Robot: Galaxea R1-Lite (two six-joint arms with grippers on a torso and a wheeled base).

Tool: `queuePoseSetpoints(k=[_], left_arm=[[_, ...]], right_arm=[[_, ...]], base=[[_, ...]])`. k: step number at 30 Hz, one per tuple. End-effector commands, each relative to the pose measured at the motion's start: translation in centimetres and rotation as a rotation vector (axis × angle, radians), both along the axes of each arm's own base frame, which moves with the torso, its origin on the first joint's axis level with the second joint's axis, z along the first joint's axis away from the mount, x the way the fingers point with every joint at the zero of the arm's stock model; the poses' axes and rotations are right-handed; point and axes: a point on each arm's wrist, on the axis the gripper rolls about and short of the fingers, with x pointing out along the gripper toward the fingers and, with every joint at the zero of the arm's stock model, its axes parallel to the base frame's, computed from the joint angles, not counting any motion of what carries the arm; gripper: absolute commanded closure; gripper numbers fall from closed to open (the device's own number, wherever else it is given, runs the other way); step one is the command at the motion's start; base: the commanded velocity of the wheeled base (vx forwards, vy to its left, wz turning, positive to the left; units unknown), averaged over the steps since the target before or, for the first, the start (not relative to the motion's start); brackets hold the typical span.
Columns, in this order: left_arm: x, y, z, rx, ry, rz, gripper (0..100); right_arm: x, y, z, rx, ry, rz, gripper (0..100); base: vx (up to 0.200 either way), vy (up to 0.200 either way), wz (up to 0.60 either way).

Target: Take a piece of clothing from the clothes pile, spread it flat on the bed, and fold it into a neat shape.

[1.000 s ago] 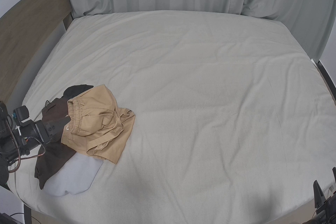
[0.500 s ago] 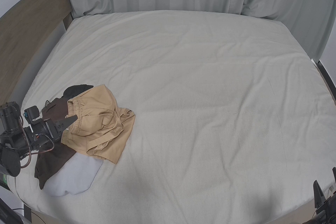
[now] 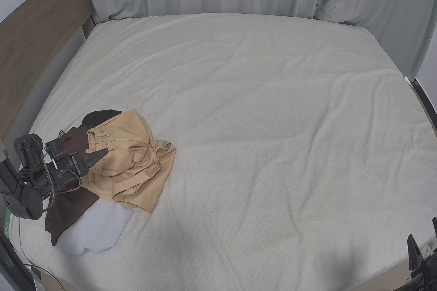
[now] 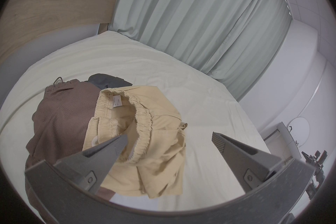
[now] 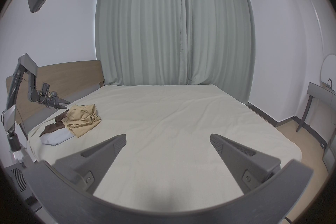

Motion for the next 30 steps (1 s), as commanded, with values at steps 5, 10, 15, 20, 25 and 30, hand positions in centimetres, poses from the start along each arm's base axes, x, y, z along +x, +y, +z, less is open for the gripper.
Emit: queuePoseSetpoints(k=[5,10,15,20,25,30], left_arm=[[2.4,0.3,-1.8,-0.012,0.02,-0.01,0],[3.1,0.1,-1.7,-0.027,0.014,-0.019,0],[3.7,-0.3,-1.7,-0.072,0.022,-0.021,0],[3.7,-0.7,-1.9,-0.082,0.035,-0.031,0],[4.0,-0.8,-2.2,-0.082,0.032,-0.037,0],[4.1,-1.0,-2.2,-0.081,0.022,-0.04,0]], right_arm=[[0.1,0.0,-0.5,0.0,0.009,0.001,0],[0.1,0.0,-0.5,0.0,0.009,-0.001,0],[0.1,0.0,-0.5,0.0,0.009,0.001,0],[0.1,0.0,-0.5,0.0,0.009,0.001,0],[0.1,0.0,-0.5,0.001,0.009,0.001,0],[0.1,0.0,-0.5,0.0,0.009,0.001,0]], base=[[0.0,0.0,0.0],[0.0,0.0,0.0],[0.0,0.0,0.0],[0.0,0.0,0.0],[0.0,0.0,0.0],[0.0,0.0,0.0]])
